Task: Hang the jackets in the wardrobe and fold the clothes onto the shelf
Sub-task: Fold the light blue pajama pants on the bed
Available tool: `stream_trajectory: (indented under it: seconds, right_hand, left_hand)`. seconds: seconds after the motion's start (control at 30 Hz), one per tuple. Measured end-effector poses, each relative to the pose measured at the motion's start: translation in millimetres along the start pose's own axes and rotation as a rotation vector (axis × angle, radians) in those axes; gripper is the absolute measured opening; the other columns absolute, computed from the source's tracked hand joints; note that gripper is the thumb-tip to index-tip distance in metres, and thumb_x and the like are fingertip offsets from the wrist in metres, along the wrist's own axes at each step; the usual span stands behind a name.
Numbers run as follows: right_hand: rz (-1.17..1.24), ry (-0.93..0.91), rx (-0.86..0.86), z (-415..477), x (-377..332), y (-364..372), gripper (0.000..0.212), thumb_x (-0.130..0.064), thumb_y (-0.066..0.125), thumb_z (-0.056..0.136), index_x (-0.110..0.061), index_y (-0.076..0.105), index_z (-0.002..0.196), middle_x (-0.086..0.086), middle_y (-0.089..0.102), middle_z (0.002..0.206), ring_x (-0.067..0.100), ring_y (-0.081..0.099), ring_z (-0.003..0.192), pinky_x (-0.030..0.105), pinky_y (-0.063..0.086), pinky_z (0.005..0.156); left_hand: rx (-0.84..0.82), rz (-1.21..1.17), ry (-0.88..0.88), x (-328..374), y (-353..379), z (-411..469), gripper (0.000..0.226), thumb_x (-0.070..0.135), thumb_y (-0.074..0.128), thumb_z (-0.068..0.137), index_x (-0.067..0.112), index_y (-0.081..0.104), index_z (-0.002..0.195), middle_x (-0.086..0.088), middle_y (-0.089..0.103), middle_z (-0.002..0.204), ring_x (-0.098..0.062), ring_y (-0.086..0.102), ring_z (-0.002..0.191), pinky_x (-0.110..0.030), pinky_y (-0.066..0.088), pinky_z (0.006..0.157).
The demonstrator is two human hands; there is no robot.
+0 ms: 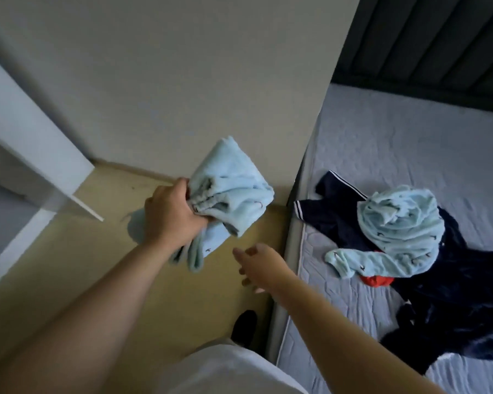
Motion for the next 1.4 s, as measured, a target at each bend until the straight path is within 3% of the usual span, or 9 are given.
stream_trajectory:
  seconds: [0.07,0.2,0.37,0.5,0.63,0.73,0.93,1.13,1.4]
  right_hand:
    - [0.18,0.08,-0.145,-12.2,-11.5,35.0,0.057,-0.067,0.05,0.089,-0.014,0.063,0.108,0.004,0.074,0.093,0.019,0.074,0.074,0.036,0.06,0.067]
    - [0.58,0.26,-0.514,-40.8,-51.2,109.6,0.083,-0.086,0.051,0.075,-0.013,0.061,0.113,0.015,0.069,0.114,0.031,0.072,0.097,0.049,0.061,0.08]
    - [0.7,0.281,-0.788,-59.2,-109.7,191.6,0.116,-0.092,0.062,0.051,-0.014,0.046,0.134,0.022,0.056,0.13,0.039,0.063,0.114,0.064,0.054,0.085]
    - [0.612,0.148,-0.865,-42.5,-160.4,248.0,0.134,-0.099,0.056,0.041,-0.024,0.035,0.15,0.019,0.05,0.142,0.032,0.056,0.125,0.059,0.049,0.098]
    - [0.614,-0.107,-1.063,-20.1,-245.7,307.7,0.111,-0.097,0.053,0.054,-0.038,0.044,0.148,0.001,0.046,0.153,0.022,0.039,0.142,0.058,0.027,0.117]
    - [0.666,-0.242,-1.228,-6.5,-316.7,351.2,0.084,-0.075,0.049,0.082,-0.028,0.041,0.151,0.003,0.045,0.154,0.025,0.036,0.145,0.059,0.017,0.12]
    - [0.671,-0.342,-1.221,11.8,-440.2,419.7,0.052,-0.03,0.047,0.103,-0.016,0.039,0.152,0.014,0.049,0.149,0.034,0.046,0.138,0.056,0.027,0.119]
    - [0.517,-0.467,-1.201,50.0,-534.8,472.3,0.051,-0.02,0.068,0.093,-0.014,0.052,0.142,0.011,0.06,0.138,0.031,0.058,0.127,0.055,0.041,0.11]
    - [0.371,-0.735,-1.253,77.1,-672.3,510.4,0.054,-0.012,0.072,0.089,-0.014,0.053,0.139,0.009,0.063,0.135,0.03,0.06,0.124,0.055,0.045,0.106]
  left_hand:
    - [0.06,-0.142,-0.17,-20.6,-33.0,-12.0,0.061,0.065,0.084,0.048,0.027,0.055,0.086,0.005,0.067,0.083,-0.024,0.064,0.081,-0.036,0.053,0.071]
    - [0.294,-0.475,-0.307,-42.3,-97.7,-38.2,0.054,0.056,0.09,0.046,0.034,0.059,0.085,0.023,0.07,0.086,0.007,0.066,0.076,-0.009,0.047,0.059]
    - [0.554,-0.734,-0.394,-79.1,-167.1,-60.0,0.05,0.038,0.095,0.051,0.044,0.063,0.09,0.018,0.073,0.093,0.001,0.07,0.085,-0.012,0.052,0.066]
    - [0.701,-0.925,-0.422,-127.5,-213.5,-67.6,0.055,0.029,0.092,0.058,0.032,0.067,0.106,0.009,0.074,0.103,-0.009,0.071,0.096,-0.02,0.056,0.075]
    - [0.781,-1.072,-0.416,-191.9,-260.7,-58.8,0.068,0.038,0.09,0.063,0.013,0.064,0.12,-0.006,0.073,0.114,-0.025,0.069,0.108,-0.049,0.054,0.095]
    - [0.824,-1.182,-0.371,-249.2,-299.6,-39.9,0.071,0.04,0.087,0.071,0.009,0.06,0.128,-0.013,0.067,0.125,-0.032,0.063,0.119,-0.058,0.044,0.105]
    - [0.986,-1.284,-0.342,-344.7,-369.7,-7.1,0.071,0.035,0.084,0.076,0.011,0.055,0.137,-0.011,0.063,0.133,-0.03,0.059,0.126,-0.051,0.045,0.105]
    - [1.132,-1.268,-0.327,-425.2,-424.8,27.7,0.059,0.012,0.073,0.083,0.01,0.054,0.139,-0.012,0.062,0.136,-0.03,0.059,0.125,-0.049,0.045,0.105]
    - [1.368,-1.33,-0.312,-481.0,-495.7,73.5,0.051,0.039,0.073,0.084,0.022,0.065,0.131,-0.004,0.066,0.132,-0.026,0.063,0.121,-0.043,0.053,0.093]
Point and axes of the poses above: each hand's wrist, its own z-axis towards the middle knuckle, its own y-axis out of the palm, x = y × z, the point moved 5 cm from there along z, towards the middle knuckle
